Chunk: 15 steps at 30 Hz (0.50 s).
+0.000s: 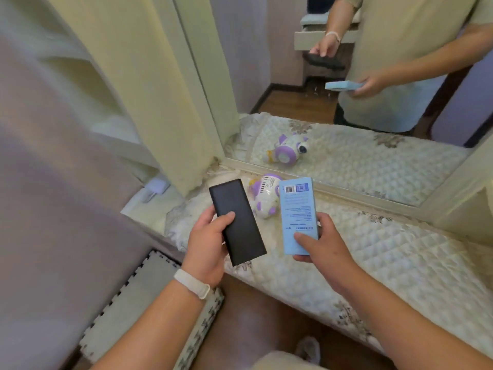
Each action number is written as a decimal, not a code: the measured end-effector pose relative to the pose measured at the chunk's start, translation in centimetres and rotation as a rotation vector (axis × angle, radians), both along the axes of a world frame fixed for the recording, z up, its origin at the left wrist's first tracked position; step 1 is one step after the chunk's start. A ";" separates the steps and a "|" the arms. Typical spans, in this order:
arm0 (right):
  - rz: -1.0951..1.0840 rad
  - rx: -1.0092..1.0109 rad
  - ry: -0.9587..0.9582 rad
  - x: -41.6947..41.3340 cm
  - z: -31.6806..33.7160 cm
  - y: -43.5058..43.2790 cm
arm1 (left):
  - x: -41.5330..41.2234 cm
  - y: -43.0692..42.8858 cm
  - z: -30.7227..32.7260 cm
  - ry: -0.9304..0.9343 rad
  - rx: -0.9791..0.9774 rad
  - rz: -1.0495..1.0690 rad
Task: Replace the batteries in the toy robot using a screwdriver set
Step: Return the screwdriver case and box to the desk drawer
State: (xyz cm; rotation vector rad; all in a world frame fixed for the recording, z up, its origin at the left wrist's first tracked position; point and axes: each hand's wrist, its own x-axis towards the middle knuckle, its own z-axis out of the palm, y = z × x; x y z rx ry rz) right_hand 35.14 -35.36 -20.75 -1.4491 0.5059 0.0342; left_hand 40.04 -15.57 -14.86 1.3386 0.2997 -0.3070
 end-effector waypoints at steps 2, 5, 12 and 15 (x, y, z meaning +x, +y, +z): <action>0.062 0.007 -0.019 -0.5 1.2 3.3 | -1.5 3.7 0.9 -0.021 -0.011 0.057; 0.166 0.030 -0.061 -1.6 3.1 8.3 | -4.2 9.1 2.2 -0.077 -0.026 0.145; 0.397 0.070 -0.128 -3.1 5.7 20.7 | -11.2 21.2 4.6 -0.162 0.005 0.386; 0.526 0.082 -0.143 -3.8 7.0 26.1 | -14.4 25.9 5.6 -0.178 0.013 0.515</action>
